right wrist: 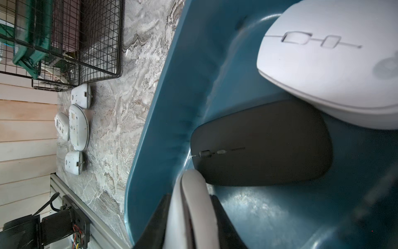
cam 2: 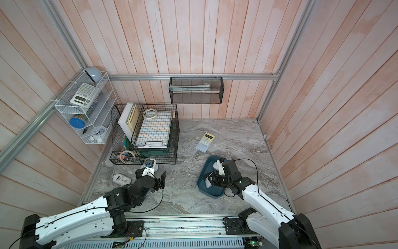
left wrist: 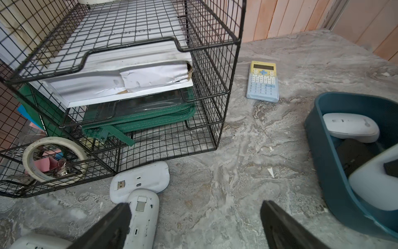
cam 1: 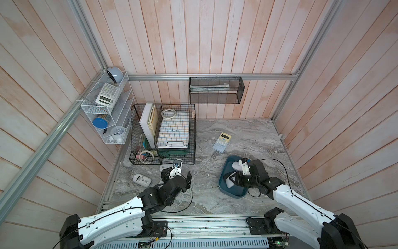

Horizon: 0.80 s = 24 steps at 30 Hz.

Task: Put the mouse in the storage box
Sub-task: Place the mouse in the storage box.

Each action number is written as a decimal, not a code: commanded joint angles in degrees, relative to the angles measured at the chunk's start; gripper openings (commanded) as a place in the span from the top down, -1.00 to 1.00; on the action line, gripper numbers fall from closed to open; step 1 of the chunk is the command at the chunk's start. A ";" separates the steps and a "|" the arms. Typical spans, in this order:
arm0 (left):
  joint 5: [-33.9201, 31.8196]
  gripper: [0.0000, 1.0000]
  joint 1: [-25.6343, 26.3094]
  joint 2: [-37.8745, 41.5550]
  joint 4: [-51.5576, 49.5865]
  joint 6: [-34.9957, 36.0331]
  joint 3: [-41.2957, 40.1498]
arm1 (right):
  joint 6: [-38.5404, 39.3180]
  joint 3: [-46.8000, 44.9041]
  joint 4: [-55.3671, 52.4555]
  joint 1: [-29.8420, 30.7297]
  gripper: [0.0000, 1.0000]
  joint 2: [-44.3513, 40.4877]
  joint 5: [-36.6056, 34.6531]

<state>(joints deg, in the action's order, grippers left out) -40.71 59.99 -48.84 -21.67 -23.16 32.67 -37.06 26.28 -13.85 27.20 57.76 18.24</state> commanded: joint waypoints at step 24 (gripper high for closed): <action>-0.20 -1.00 -0.34 -1.02 -4.31 -7.75 0.38 | -1.08 4.87 0.88 0.31 -0.15 6.78 -12.04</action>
<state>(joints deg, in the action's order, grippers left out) -39.51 59.99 -49.45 -22.74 -26.30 32.67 -38.57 29.32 -9.08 27.59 65.82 7.49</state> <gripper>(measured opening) 0.998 0.571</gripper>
